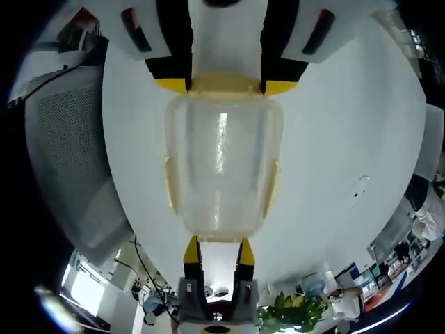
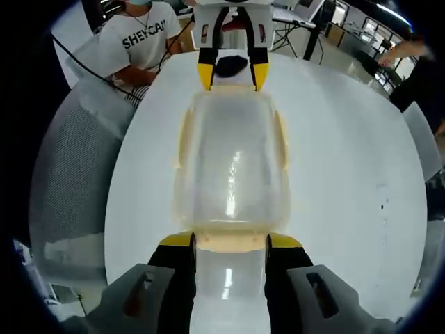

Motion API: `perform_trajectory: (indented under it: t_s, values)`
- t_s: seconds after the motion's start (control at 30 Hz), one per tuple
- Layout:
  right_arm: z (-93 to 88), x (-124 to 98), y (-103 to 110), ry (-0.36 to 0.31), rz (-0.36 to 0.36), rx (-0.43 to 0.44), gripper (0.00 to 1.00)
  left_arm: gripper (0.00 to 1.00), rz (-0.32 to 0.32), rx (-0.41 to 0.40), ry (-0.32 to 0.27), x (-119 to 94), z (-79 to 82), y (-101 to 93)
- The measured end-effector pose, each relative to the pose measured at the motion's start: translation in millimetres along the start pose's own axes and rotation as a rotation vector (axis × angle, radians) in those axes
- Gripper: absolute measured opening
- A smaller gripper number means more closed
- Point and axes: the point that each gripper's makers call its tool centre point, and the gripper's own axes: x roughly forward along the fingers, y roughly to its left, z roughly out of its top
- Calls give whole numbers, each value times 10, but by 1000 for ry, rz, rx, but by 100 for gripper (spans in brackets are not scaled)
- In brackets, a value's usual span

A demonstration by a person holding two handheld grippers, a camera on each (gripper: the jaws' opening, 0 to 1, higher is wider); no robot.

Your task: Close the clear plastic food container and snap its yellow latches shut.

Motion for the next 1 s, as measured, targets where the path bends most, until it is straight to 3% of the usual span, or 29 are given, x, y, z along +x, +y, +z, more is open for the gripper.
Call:
perform_trajectory:
  t_s: [0.67, 1.0]
  values:
    - [-408, -146, 17, 8, -3, 10, 35, 32, -9, 12, -3, 191, 398, -16]
    - [-533, -179, 2, 17, -2, 5, 35, 32, -11, 10, -2, 260, 508, -15]
